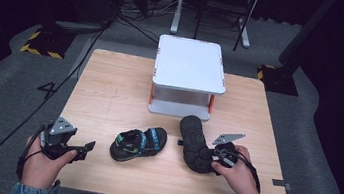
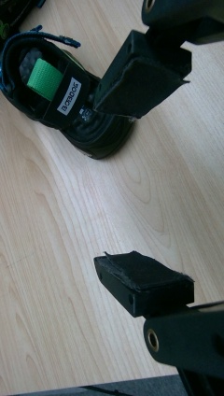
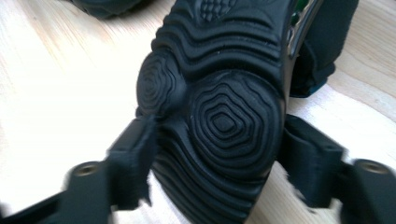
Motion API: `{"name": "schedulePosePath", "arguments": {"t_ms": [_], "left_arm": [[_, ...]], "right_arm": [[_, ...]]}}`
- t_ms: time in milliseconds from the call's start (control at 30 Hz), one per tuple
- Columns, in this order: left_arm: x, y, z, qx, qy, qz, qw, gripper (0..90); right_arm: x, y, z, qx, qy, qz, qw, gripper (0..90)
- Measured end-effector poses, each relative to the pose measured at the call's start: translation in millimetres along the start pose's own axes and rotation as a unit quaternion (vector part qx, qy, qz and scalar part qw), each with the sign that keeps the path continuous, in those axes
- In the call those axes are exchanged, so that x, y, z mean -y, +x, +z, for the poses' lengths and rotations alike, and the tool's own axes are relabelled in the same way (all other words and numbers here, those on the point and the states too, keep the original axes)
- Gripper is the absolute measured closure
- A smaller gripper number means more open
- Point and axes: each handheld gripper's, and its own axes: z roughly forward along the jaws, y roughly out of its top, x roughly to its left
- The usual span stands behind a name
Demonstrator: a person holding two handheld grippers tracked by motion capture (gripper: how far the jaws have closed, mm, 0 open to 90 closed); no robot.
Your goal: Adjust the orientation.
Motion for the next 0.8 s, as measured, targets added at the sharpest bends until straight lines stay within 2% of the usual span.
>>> {"name": "schedulePosePath", "arguments": {"t_ms": [100, 133, 200, 300, 333, 367, 400, 433, 467, 500, 533, 667, 800], "left_arm": [[0.2, 0.9, 0.3, 0.000, 0.001, 0.001, 1.0000, 22.6], [0.1, 1.0, 0.7, 0.000, 0.001, 0.003, 1.0000, 22.6], [0.1, 1.0, 0.7, 0.000, 0.000, 0.003, 1.0000, 22.6], [0.0, 1.5, 0.0, 0.001, 0.001, 0.002, 1.0000, 22.6], [0.2, 1.4, -0.1, -0.001, -0.001, -0.001, 1.0000, 22.6], [0.4, 2.0, -0.1, -0.001, -0.002, -0.001, 1.0000, 22.6], [0.3, 2.6, -0.2, -0.001, -0.001, 0.001, 1.0000, 22.6], [0.4, 2.6, 0.0, -0.001, 0.000, 0.000, 1.0000, 22.7], [0.5, 2.6, 0.6, 0.000, 0.000, 0.000, 1.0000, 22.7], [0.2, 2.3, 0.9, 0.000, 0.001, -0.001, 1.0000, 22.7], [-0.5, 1.4, 2.4, 0.001, 0.002, 0.001, 1.0000, 22.7], [-1.9, 0.4, 4.1, 0.002, 0.003, 0.003, 1.0000, 22.7], [-3.5, -0.1, 6.0, 0.006, 0.004, 0.007, 1.0000, 22.7]], "right_arm": [[0.7, -3.1, -10.9, -0.019, -0.033, 0.017, 0.9991, 53.7], [0.3, -3.6, -16.6, -0.040, -0.061, 0.027, 0.9970, 61.4], [-0.6, -2.3, -18.9, -0.040, -0.067, 0.023, 0.9967, 62.8], [-5.1, 5.1, -27.9, 0.006, -0.083, -0.007, 0.9965, 66.1], [-7.8, 5.5, -39.0, 0.043, -0.089, -0.027, 0.9947, 66.5], [-7.8, 5.5, -39.0, 0.043, -0.089, -0.027, 0.9947, 66.5], [-8.8, 4.5, -44.3, 0.064, -0.080, -0.037, 0.9940, 66.5], [-8.5, 3.5, -49.1, 0.089, -0.078, -0.050, 0.9917, 66.4], [-5.8, -1.3, -54.6, 0.127, -0.055, -0.067, 0.9882, 66.1], [-5.8, -1.3, -54.6, 0.127, -0.055, -0.067, 0.9882, 66.1], [-0.8, -7.9, -55.6, 0.140, -0.043, -0.062, 0.9873, 65.2], [3.4, -11.3, -54.1, 0.137, -0.042, -0.053, 0.9882, 64.1], [2.9, -4.9, -51.0, 0.122, -0.042, -0.070, 0.9891, 63.4]]}}
